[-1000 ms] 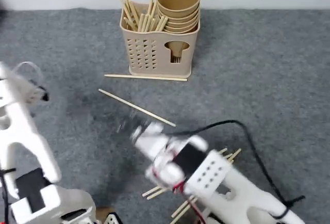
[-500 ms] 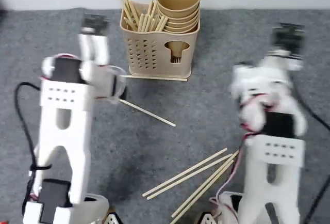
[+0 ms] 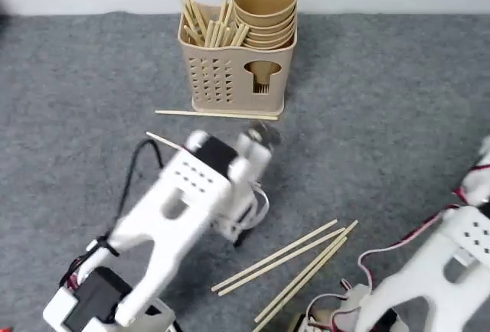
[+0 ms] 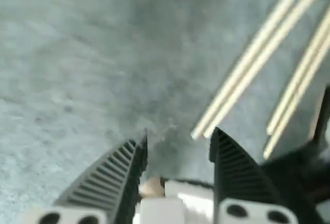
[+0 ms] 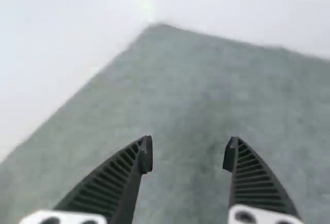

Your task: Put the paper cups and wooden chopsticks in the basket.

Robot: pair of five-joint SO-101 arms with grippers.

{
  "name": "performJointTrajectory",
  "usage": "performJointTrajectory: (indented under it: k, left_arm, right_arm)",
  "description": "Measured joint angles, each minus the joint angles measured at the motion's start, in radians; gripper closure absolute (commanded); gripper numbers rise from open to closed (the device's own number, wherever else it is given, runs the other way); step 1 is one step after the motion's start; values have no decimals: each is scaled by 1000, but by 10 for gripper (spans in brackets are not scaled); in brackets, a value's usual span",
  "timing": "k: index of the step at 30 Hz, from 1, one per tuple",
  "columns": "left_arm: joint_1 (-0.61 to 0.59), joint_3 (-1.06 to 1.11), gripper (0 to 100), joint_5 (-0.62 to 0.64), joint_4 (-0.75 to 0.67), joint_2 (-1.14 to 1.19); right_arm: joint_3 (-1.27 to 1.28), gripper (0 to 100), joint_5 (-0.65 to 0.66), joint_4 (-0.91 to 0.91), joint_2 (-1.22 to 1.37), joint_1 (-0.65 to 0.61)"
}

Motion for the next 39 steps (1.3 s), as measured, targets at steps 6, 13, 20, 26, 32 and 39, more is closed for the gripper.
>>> performJointTrajectory:
  k: [6, 13, 20, 26, 32, 39]
  left_arm:
    - [129, 109, 670, 51, -106, 0]
    - [285, 175, 621, 63, -178, 0]
    - [379, 175, 621, 103, -242, 0]
    - [394, 229, 618, 118, -414, 14]
    - [394, 230, 618, 114, -439, 163]
    - [394, 127, 618, 114, -440, 296]
  right_arm:
    - [2, 761, -35, -66, 121, 75]
    - [2, 761, -37, -84, 155, 84]
    - [2, 761, -37, -84, 158, 84]
    - [2, 761, -37, -84, 158, 84]
    - [2, 761, -37, -84, 158, 84]
    - [2, 761, -37, -84, 158, 84]
